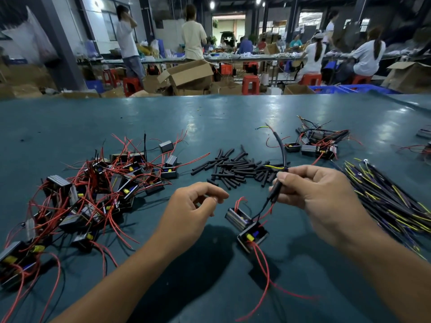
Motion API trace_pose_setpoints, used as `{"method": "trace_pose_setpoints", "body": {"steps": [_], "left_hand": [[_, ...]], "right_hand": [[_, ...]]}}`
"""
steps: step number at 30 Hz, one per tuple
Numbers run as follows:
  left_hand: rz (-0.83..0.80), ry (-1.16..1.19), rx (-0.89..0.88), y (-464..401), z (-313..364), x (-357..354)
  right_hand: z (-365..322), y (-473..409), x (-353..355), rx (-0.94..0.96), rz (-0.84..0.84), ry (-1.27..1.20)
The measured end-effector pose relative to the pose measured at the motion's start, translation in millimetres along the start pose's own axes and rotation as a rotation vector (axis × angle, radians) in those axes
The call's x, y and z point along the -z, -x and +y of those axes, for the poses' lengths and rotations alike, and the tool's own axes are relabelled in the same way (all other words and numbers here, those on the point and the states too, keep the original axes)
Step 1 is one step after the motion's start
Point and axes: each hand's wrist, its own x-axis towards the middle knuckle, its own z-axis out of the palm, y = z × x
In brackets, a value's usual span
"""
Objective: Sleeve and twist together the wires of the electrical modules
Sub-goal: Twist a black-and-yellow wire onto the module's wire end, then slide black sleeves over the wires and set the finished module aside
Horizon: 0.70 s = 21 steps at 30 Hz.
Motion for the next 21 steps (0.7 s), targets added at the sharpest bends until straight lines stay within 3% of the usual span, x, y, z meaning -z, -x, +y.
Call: {"method": "trace_pose_setpoints", "body": {"steps": [10,21], "left_hand": [[-0.013,-0.103,-0.049,-0.2,-4.6,-1.2],[-0.008,-0.197,-0.134,0.4,-3.9,-3.4]], "right_hand": [[-48.8,-39.2,0.7,0.109,-0.011,-0.003],[-91.3,-186.6,43.4,0.119,0.267,0.278]]}}
